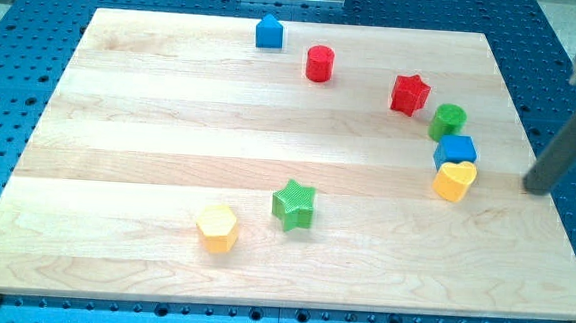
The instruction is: Separate the yellow heart and the blue cube
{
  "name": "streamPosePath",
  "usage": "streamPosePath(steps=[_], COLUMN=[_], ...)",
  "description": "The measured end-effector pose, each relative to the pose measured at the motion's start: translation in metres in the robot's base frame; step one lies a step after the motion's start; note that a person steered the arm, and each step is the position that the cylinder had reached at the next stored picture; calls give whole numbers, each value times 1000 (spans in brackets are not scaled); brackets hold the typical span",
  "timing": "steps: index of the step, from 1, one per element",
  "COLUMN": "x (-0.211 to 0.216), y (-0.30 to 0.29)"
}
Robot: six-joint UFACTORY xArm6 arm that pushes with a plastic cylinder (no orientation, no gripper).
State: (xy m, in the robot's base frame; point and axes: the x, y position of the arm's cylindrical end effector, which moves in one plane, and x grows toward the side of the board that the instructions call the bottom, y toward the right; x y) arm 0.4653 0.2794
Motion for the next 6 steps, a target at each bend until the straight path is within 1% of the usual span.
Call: streamPosePath(steps=[1,2,3,4,5,6], x=[32,72,72,59,48,41], y=[-96,-106,-119,-148,-156,-147])
